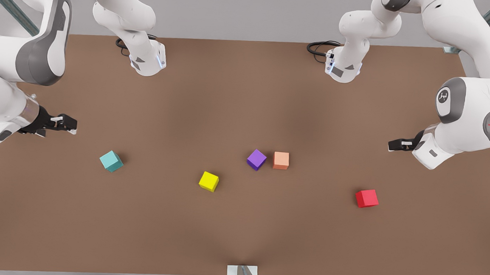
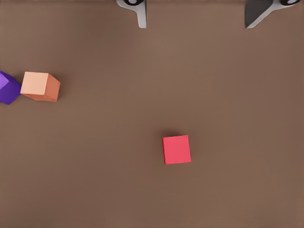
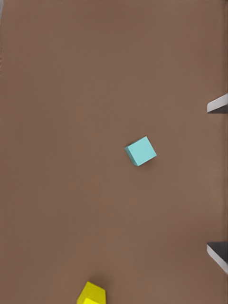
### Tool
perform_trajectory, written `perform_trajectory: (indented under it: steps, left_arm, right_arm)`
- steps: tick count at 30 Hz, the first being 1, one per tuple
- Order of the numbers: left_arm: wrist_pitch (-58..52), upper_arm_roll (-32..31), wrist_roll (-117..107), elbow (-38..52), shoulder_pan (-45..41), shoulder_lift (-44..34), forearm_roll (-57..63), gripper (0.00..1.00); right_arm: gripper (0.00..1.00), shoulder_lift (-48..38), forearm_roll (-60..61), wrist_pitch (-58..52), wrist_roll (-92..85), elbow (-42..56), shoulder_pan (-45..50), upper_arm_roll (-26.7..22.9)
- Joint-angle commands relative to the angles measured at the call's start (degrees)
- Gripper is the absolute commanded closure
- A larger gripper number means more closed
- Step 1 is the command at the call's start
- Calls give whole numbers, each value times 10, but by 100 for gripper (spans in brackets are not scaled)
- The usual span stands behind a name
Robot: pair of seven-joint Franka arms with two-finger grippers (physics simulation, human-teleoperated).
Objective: Pick up red wooden cube and pass to hand red wooden cube and place in blue wooden cube
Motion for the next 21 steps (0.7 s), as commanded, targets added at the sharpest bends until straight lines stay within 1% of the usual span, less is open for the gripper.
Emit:
perform_trajectory:
  steps: [1, 2, 3, 5, 6, 7, 8, 9, 11, 12, 14, 16, 21]
  left_arm:
    - [-3, 0, -5, 0, 0, 0, -1, 0]
    - [-3, 0, -5, 0, 0, 2, -1, 0]
    - [11, 0, -4, 0, 0, 21, 1, 0]
    - [124, 0, -5, 6, -5, 114, 1, 0]
    - [171, 0, -13, 24, -4, 172, 3, 0]
    - [173, -1, -56, 97, -4, 246, 4, 0]
    - [212, -1, -62, 125, -4, 287, 4, 0]
    - [254, -1, -63, 124, -4, 307, 4, 0]
    - [287, -1, -64, 121, -4, 324, 6, 0]
    - [309, -1, -64, 103, 0, 324, 6, 0]
    - [313, 0, -67, 71, 5, 306, 31, 0]
    - [313, 0, -90, 61, 13, 305, 45, 0]
    - [313, -1, -91, 57, 4, 305, 45, 0]
  right_arm:
    - [0, 0, -2, -3, -23, 0, 0, 1]
    - [0, 0, -4, -3, -23, 0, 0, 0]
    - [0, 0, -4, -3, -23, 0, 0, 0]
    - [0, 0, -4, -3, -23, -1, -1, 0]
    - [0, 0, -4, -2, -26, -2, 0, 3]
    - [0, 2, -5, -1, -25, -2, 2, 3]
    - [0, 4, -14, -2, -24, -3, 13, 4]
    - [0, 4, -14, -3, 10, -2, 13, 5]
    - [0, 0, -13, -3, 22, -1, 14, 4]
    - [0, 0, -12, -3, 22, -1, 13, 4]
    - [0, 4, -14, -1, 21, -3, 7, 2]
    - [0, 6, -13, 4, 15, -4, -9, 0]
    - [0, 6, -12, 4, 13, -9, -13, -1]
